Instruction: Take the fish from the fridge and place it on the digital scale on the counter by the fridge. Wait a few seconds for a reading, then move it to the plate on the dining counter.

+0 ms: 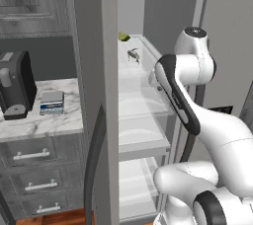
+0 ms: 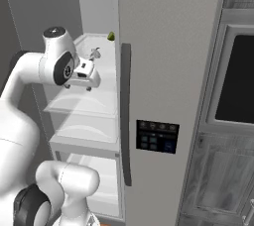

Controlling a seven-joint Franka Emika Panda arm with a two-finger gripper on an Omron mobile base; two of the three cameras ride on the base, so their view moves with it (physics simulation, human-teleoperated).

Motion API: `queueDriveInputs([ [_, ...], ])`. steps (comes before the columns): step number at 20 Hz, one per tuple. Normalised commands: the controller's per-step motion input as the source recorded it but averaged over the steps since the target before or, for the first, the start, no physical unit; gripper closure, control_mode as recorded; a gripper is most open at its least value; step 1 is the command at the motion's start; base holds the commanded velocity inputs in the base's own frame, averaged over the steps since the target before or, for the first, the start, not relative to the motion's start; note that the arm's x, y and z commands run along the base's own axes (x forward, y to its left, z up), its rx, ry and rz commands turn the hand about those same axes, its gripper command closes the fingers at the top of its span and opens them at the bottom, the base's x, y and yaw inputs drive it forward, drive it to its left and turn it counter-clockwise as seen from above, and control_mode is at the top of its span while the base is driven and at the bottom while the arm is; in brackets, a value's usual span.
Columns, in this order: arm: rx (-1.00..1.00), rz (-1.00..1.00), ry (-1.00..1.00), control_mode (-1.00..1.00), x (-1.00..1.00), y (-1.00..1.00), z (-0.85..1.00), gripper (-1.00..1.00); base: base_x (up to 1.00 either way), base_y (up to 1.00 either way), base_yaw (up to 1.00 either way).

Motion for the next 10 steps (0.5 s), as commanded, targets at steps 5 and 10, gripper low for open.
queueDriveInputs([
  [5,0.0,0.0,-0.11,-1.0,0.28,0.26,0.36,-1.0,0.0,0.0,0.0],
  [10,0.0,0.0,-0.05,-1.0,0.55,0.17,0.52,-1.0,0.0,0.0,0.0],
])
